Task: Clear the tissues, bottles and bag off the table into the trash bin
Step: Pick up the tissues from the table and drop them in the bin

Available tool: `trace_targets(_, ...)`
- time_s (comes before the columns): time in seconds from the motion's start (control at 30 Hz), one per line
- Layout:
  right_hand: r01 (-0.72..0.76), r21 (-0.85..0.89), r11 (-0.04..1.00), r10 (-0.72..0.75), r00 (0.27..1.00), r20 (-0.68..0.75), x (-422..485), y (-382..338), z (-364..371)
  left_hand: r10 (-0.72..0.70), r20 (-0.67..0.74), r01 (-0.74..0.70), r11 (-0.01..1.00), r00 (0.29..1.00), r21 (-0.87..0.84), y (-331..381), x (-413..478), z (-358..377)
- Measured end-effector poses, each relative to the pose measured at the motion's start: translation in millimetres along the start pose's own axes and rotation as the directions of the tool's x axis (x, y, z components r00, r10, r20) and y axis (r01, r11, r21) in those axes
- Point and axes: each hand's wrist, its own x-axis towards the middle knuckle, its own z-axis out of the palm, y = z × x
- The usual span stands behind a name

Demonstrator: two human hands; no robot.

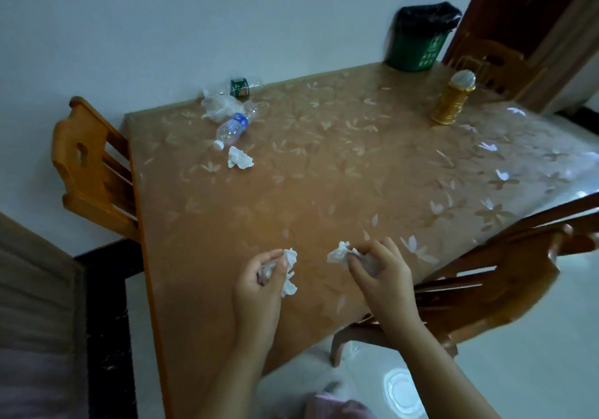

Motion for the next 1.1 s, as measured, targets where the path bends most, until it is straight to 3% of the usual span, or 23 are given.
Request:
trace_targets(0.3,-0.052,0.017,0.998,0.055,0.950,-0.307,-21.5,32.3,-116.6,0.071,0.315,-0.083,0.996,0.947,0.025,25.9,-63.6,113.0)
trace_targets(0.47,-0.086,0.056,0.995,0.102,0.897,-0.430,-35.5,77.5,-209.5,0.165,0.466,-0.206,0.978,0.869,0.038,39.4,-118.4,207.4)
trace_targets(0.73,-0.224,0.078,0.971,0.211,0.664,-0.717,-70.1,182.2,-385.8,0.197,0.724,-0.285,0.958,0.661,0.000,39.5,-249.5,384.6)
trace_targets(0.87,-0.261,0.099,0.960,0.241,0.596,-0.766,-83.2,222.8,-444.2,0.168,0.782,-0.253,0.967,0.600,-0.013,34.2,-292.6,452.2)
trace_targets(1.1,-0.309,0.099,0.946,0.262,0.547,-0.795,-58.7,291.1,-502.4,0.120,0.841,-0.241,0.970,0.528,0.013,22.6,-309.3,552.7)
